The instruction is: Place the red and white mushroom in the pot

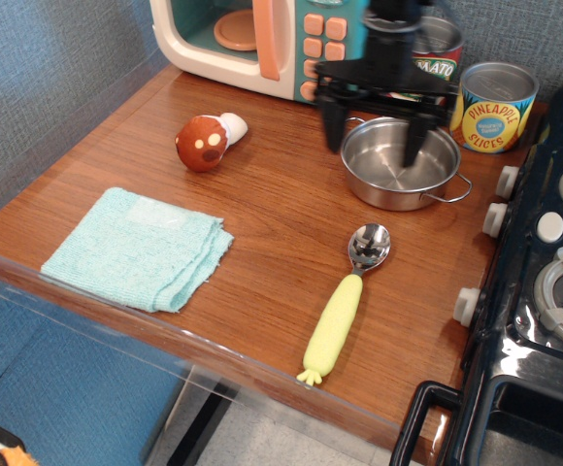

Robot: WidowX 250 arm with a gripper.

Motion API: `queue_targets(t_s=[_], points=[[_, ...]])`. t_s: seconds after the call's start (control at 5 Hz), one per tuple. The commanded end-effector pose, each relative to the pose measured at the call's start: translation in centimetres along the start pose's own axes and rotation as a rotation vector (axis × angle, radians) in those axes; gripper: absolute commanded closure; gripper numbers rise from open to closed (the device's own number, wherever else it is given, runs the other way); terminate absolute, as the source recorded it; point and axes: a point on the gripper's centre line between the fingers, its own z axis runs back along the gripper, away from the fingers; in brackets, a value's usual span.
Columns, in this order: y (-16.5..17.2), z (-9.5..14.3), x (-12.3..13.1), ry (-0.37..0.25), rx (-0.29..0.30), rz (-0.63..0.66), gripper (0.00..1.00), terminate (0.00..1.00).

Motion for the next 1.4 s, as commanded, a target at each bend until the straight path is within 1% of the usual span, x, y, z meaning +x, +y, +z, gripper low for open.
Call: queue_targets(t_s=[0.0, 0.2, 0.4, 0.6, 0.8, 1.0, 1.2], points=[[8.5, 2.1, 2.7, -0.053, 0.06, 0.171, 0.0, 0.0], [10.9, 1.9, 3.3, -0.025, 0.101, 0.217, 0.0, 0.0], [12.4, 1.9, 3.3, -0.007, 0.121, 0.244, 0.0, 0.0], [14.0, 1.4, 3.1, 0.023, 0.121, 0.306, 0.0, 0.0], [14.0, 0.1, 3.2, 0.065, 0.148, 0.308, 0.0, 0.0], [14.6, -1.1, 3.2, 0.097, 0.165, 0.342, 0.0, 0.0], [14.8, -3.1, 2.7, 0.153, 0.177, 0.359, 0.0, 0.0]])
